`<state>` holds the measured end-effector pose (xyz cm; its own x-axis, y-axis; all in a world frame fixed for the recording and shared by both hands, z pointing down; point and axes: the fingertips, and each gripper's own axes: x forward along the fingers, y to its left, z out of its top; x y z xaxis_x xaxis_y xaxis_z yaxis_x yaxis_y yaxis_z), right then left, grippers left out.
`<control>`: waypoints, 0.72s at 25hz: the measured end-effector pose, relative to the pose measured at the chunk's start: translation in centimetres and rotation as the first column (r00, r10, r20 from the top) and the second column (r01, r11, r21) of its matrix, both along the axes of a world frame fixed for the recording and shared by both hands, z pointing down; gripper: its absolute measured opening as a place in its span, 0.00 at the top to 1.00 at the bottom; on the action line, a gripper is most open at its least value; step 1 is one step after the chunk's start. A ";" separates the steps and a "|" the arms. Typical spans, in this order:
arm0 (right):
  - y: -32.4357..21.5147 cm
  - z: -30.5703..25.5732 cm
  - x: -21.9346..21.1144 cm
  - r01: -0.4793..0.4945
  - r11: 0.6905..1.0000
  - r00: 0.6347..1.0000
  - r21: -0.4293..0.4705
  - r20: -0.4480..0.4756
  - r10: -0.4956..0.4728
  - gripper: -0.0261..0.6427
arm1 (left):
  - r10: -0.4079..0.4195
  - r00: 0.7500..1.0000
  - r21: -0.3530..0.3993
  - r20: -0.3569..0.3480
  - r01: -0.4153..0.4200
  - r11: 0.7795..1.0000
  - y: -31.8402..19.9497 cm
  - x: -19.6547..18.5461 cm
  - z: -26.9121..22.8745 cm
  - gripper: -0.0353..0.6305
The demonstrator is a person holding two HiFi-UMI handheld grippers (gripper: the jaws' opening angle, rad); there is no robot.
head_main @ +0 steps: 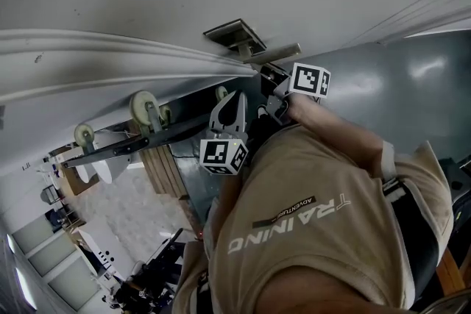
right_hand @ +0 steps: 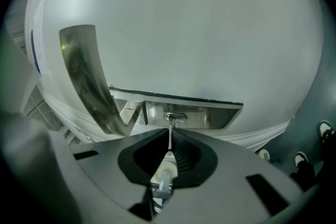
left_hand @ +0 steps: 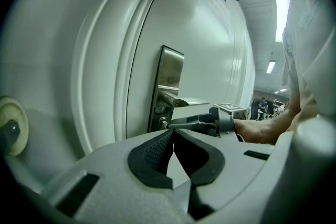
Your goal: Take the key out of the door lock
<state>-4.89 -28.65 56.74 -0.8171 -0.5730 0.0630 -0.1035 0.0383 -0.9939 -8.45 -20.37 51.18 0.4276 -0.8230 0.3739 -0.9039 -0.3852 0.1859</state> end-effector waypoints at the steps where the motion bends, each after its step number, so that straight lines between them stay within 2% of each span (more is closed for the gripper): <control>1: 0.2 0.0 0.1 -0.001 1.000 1.000 0.000 0.000 0.001 0.93 | -0.004 1.000 -0.001 0.003 0.004 1.000 0.1 -0.2 0.0 0.93; 7: 0.5 0.0 0.3 0.009 1.000 1.000 0.012 0.005 -0.009 0.93 | -0.054 0.999 -0.020 -0.001 0.054 0.998 1.2 -1.1 0.3 0.93; 12: 0.9 0.1 0.4 -0.016 1.000 1.000 -0.017 0.012 0.016 0.93 | -0.060 0.998 -0.036 -0.010 0.059 0.998 2.5 -0.9 0.9 0.93; 18: 2.5 0.0 0.6 -0.002 1.000 1.000 -0.030 0.025 0.003 0.93 | -0.060 0.998 -0.016 -0.014 0.060 0.998 3.0 -0.8 0.6 0.93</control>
<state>-4.31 -26.17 56.75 -0.8171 -0.5733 0.0603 -0.0791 0.0078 -0.9968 -9.26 -17.39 51.73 0.3832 -0.8413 0.3813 -0.9224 -0.3271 0.2052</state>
